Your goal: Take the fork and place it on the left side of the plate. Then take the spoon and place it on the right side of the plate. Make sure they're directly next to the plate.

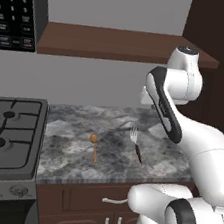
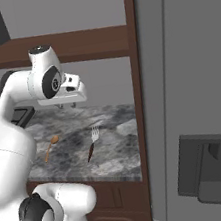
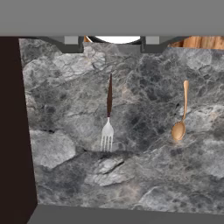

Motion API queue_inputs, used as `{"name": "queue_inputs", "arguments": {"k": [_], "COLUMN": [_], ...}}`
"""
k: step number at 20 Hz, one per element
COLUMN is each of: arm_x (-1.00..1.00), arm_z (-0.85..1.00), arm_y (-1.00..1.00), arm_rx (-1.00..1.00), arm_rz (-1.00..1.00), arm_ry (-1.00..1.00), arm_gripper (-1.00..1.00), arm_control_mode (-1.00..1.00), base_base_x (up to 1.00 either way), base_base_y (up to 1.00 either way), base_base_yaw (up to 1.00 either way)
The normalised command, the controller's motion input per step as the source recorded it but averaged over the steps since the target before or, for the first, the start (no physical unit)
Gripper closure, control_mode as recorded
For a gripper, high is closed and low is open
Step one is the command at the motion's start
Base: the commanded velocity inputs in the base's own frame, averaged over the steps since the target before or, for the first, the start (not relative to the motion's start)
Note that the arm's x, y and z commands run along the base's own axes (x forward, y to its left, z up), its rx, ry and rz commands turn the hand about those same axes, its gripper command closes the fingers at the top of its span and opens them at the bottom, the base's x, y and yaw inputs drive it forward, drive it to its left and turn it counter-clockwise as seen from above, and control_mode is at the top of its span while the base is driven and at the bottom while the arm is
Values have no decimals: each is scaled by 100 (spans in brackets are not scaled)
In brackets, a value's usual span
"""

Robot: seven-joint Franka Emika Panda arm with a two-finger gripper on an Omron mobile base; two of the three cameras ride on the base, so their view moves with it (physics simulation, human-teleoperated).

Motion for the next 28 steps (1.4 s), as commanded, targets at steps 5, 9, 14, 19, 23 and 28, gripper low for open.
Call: {"name": "queue_inputs", "arguments": {"k": [5, 9, 14, 19, 23, 28], "arm_x": [-12, -11, 0, 0, 0, 0], "arm_z": [-5, -54, -69, -56, -48, -44], "arm_y": [2, 15, 3, -5, -11, -10], "arm_rx": [0, -1, 0, 0, 0, 0], "arm_rz": [0, 0, 0, 0, 0, 0], "arm_ry": [0, 5, 25, 22, 10, 0], "arm_gripper": [-100, -100, -100, -100, -100, -100], "arm_control_mode": [-100, -100, -100, -100, -100, -100], "base_base_x": [0, 0, 0, 0, 0, 0], "base_base_y": [0, 0, 0, 0, 0, 0], "base_base_yaw": [0, 0, 0, 0, 0, 0]}}
